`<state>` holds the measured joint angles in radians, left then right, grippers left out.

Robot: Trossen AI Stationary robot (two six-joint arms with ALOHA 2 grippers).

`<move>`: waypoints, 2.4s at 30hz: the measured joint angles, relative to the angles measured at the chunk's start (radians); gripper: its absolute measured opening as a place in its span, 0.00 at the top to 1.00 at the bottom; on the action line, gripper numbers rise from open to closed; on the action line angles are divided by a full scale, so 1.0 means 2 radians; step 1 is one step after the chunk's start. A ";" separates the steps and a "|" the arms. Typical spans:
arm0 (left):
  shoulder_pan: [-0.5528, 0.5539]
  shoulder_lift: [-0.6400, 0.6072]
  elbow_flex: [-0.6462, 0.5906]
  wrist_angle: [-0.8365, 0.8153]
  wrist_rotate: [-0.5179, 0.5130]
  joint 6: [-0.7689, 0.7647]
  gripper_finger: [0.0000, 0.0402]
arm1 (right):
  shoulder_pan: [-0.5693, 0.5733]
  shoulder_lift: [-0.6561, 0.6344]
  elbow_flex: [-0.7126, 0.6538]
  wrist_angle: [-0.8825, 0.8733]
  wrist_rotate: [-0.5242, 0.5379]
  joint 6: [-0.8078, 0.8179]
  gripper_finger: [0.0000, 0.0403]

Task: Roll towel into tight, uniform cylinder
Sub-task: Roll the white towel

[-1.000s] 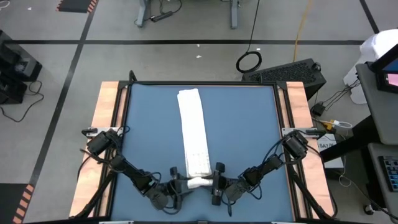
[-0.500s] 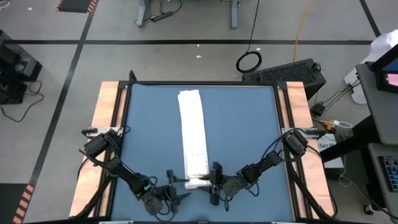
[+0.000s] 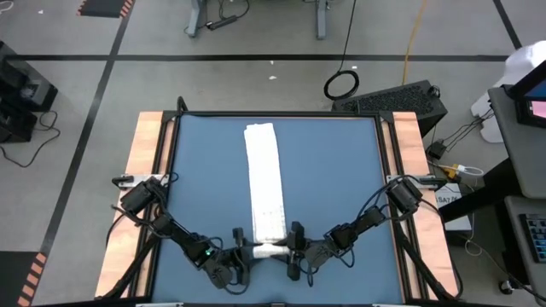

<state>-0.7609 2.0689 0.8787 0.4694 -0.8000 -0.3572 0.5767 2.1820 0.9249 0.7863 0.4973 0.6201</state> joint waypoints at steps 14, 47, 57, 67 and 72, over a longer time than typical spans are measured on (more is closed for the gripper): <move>0.002 -0.001 0.000 -0.004 0.020 -0.058 0.79 | 0.048 -0.023 -0.003 -0.013 0.107 -0.270 0.25; 0.010 -0.016 0.000 -0.046 0.083 -0.168 0.61 | 0.024 -0.028 0.001 -0.047 0.040 -0.133 0.77; -0.042 -0.066 -0.001 -0.083 -0.062 -0.074 0.26 | -0.005 -0.029 0.002 -0.053 -0.017 -0.018 0.77; -0.046 -0.042 -0.001 -0.030 -0.084 0.044 0.27 | -0.043 -0.028 0.001 -0.053 -0.109 0.043 0.77; -0.044 -0.039 -0.001 -0.035 -0.072 0.055 0.31 | -0.046 -0.028 0.001 -0.053 -0.111 0.054 0.77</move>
<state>-0.8480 1.9911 0.8761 0.3985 -0.9448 -0.2471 0.4854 2.1256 0.9264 0.6811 0.2745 0.7289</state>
